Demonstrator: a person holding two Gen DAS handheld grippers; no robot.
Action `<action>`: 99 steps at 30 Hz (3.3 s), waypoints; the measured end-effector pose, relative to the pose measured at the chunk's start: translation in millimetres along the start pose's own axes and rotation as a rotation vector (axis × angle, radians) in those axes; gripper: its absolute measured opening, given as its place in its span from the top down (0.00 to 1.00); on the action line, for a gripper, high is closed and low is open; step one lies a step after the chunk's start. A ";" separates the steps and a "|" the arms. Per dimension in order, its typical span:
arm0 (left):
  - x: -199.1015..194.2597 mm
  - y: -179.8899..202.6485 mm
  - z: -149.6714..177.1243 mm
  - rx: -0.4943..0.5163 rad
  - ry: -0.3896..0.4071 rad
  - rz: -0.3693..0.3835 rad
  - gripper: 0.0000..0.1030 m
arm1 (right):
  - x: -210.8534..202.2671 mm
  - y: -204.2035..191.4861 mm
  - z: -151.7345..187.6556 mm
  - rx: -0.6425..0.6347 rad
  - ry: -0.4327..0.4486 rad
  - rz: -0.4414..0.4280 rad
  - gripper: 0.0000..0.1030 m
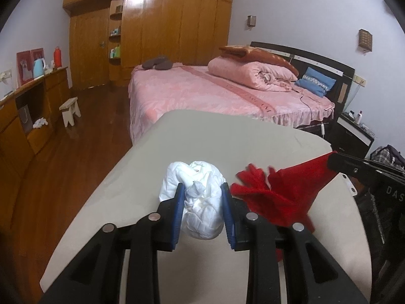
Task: Collect trash
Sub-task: 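Grasp the red gloves with the right gripper while the left gripper holds the white cloth, then carry the white cloth and red gloves with both grippers over the bin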
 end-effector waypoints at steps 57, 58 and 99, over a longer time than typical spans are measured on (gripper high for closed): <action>0.1 48.1 -12.7 0.054 0.009 0.062 0.72 | -20.8 49.3 1.3 0.105 0.016 0.012 0.94; -1.8 51.8 -13.8 0.058 0.012 0.068 0.72 | -26.0 51.1 0.8 0.108 0.023 0.014 0.94; -48.5 291.4 -26.4 0.225 0.086 0.456 0.72 | -233.2 214.5 46.4 0.249 0.191 0.345 0.94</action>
Point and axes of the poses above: each gripper's, at about its wrist camera, not at the fingertips, and x roughly the way its jaws point, y to its right, z to its underside, the point moved 1 cm from there along x, roughly the way its jaws point, and after that the axes turned 4 degrees about y, right-handed, at the moved point
